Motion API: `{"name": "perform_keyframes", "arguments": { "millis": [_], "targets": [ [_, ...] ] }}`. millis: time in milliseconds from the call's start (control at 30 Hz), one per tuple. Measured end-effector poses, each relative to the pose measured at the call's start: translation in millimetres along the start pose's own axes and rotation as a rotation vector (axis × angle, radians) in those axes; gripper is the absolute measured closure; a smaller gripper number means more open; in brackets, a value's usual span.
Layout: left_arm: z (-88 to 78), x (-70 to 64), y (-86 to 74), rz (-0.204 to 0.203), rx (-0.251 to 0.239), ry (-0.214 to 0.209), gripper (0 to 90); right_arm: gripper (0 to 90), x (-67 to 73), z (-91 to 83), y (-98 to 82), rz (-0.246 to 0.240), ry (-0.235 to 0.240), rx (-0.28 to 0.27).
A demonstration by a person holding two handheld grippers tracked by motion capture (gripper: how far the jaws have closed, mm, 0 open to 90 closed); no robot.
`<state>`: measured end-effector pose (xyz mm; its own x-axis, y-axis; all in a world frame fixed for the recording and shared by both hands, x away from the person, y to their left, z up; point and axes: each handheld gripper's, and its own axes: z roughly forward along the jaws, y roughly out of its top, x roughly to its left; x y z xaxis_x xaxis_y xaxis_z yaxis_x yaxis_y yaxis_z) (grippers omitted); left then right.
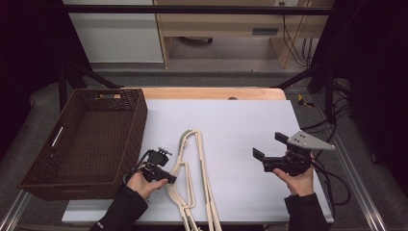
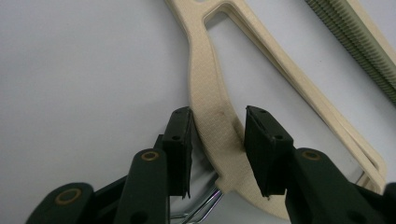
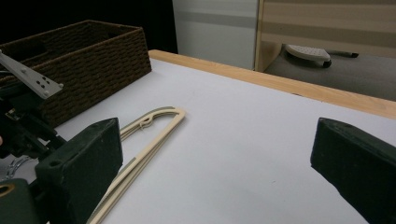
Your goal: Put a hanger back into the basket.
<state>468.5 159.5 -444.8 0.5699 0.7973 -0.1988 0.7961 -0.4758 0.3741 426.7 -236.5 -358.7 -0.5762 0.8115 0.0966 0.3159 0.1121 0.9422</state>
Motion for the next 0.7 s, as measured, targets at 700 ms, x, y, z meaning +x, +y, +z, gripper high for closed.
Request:
{"name": "perform_keyframes", "arguments": {
  "millis": [700],
  "targets": [
    [-2.9,3.9,-2.0,-0.050,-0.032,-0.003,72.6,2.6,-0.9,-0.7,0.0,-0.003,0.001,0.001]
  ]
}}
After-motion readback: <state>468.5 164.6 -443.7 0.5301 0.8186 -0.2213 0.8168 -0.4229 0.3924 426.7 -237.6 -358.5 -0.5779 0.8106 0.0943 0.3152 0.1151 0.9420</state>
